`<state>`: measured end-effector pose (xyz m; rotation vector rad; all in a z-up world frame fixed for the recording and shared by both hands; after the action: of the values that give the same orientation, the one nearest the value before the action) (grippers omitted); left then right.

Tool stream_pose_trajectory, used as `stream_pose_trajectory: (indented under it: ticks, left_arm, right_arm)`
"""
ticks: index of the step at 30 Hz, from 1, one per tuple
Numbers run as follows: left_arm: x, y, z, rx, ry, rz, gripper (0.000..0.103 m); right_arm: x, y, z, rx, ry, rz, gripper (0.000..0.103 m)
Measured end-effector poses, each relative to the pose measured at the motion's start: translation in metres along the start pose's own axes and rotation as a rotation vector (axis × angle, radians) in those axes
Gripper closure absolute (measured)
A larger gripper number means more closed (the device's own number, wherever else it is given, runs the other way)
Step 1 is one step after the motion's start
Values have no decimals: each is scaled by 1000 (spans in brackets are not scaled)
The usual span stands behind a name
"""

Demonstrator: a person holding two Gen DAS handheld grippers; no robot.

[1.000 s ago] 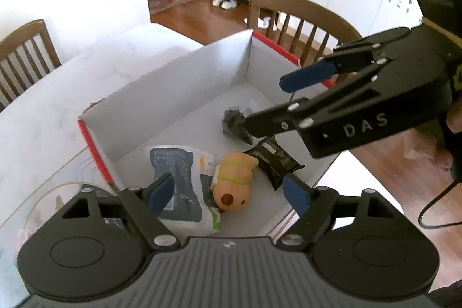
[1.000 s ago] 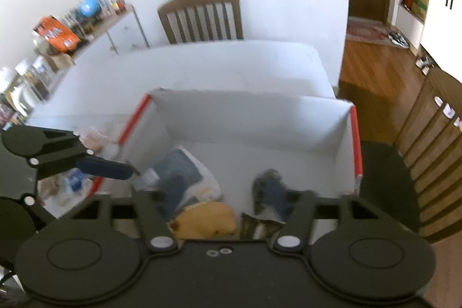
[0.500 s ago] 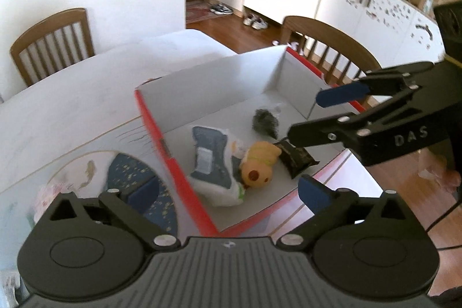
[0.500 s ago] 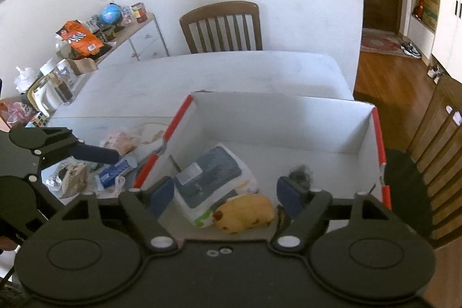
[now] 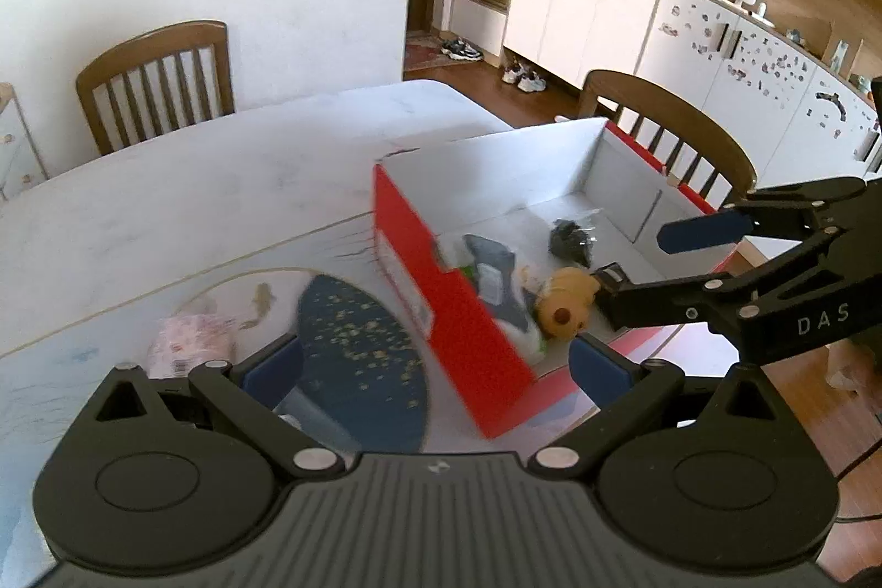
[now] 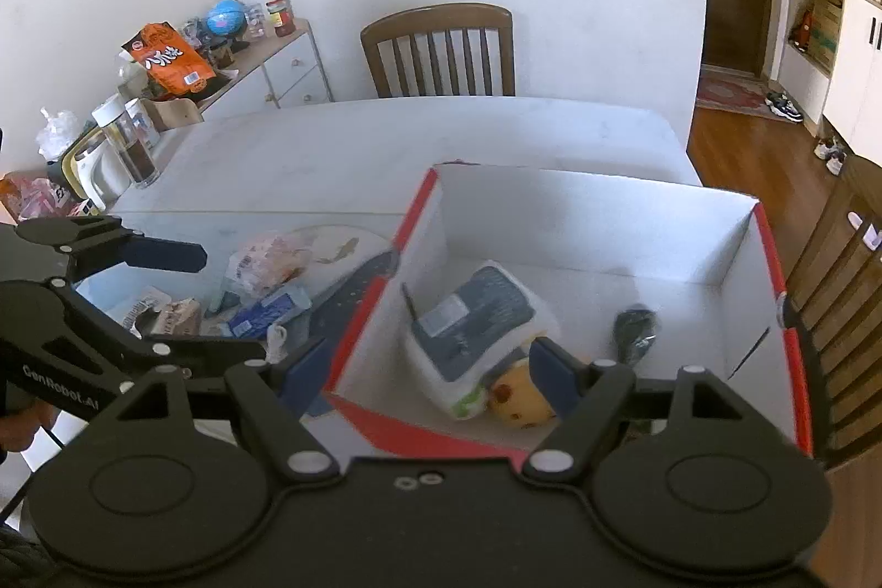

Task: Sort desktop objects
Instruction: 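Withdraw both grippers from the shoebox back over the table pile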

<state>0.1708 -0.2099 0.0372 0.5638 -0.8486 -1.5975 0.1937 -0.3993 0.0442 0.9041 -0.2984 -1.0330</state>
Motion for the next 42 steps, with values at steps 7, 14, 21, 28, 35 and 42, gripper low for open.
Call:
stream_pose_trajectory:
  ticks: [7, 14, 21, 28, 35, 42]
  left_arm:
    - [-42, -12, 30, 35, 43, 6, 0]
    - [-93, -28, 51, 40, 94, 30, 0]
    - [-142, -48, 65, 27, 134, 66, 0]
    - [-188, -69, 69, 6, 202, 113, 0]
    - [-226, -92, 64, -39, 263, 177, 0]
    - [-244, -113, 48, -90, 300, 182, 0]
  right_arm:
    - [-42, -4, -10, -4, -18, -18, 24]
    - [-87, -10, -28, -10, -22, -10, 24]
    - [-122, -17, -53, -30, -20, -13, 24]
    - [-146, -22, -75, -25, -30, 2, 24]
    - [-156, -31, -98, -43, -40, 19, 24]
    - [-161, -39, -121, -66, -56, 31, 25]
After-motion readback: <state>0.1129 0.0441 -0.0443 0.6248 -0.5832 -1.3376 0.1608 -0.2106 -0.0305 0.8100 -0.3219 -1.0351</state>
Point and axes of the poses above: each gripper's, at about its wrist camera, not at the fingertips, and z roughly against the way its jaws point, x to its right, y to its top, the point moved 1 cm from there along -z, roughly the way its jaws point, and after that the axes turned 8 degrees about x, right-handed, at the moved point
